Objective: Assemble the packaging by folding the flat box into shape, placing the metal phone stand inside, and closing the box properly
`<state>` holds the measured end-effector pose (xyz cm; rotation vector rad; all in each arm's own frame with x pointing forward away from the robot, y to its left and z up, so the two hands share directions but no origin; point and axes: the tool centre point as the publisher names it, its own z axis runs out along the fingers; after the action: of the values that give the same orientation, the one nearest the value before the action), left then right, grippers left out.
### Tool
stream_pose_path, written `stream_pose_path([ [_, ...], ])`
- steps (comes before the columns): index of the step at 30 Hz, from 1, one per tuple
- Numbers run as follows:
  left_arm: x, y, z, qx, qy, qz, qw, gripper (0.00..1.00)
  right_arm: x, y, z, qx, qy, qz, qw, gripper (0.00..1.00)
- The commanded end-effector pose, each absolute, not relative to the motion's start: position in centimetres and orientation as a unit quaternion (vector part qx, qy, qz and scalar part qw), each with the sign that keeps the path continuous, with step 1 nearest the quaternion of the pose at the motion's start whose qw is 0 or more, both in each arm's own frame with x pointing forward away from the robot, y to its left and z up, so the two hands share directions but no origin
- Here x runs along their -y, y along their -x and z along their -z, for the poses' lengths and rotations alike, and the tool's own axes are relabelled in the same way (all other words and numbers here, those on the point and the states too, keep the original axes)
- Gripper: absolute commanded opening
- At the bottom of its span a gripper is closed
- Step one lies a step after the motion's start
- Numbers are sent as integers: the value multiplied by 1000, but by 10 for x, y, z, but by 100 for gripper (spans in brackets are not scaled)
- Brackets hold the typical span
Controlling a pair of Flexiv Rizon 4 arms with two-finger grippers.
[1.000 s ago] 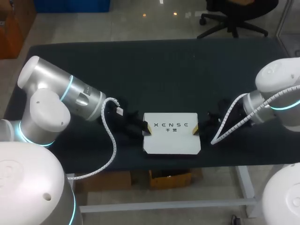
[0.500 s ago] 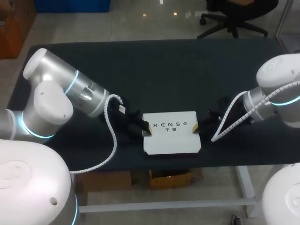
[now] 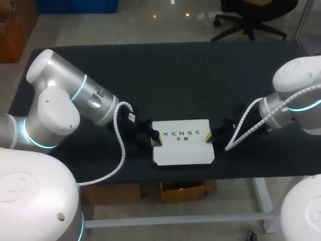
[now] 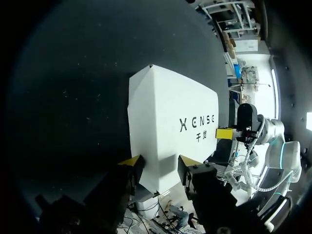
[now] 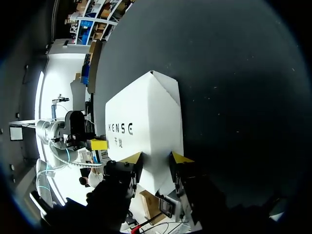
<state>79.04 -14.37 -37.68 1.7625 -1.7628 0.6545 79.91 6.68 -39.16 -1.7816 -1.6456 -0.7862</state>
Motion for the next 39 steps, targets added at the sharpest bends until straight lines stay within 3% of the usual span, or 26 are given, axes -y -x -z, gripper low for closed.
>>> stream_pose_path([
  [1, 148, -789, 382, 659, -658, -243, 273, 48, -71, -801, 396, 617, 668, 293, 295, 34],
  [39, 149, -795, 368, 657, -665, -223, 278, 47, -72, -805, 386, 616, 680, 261, 299, 35],
])
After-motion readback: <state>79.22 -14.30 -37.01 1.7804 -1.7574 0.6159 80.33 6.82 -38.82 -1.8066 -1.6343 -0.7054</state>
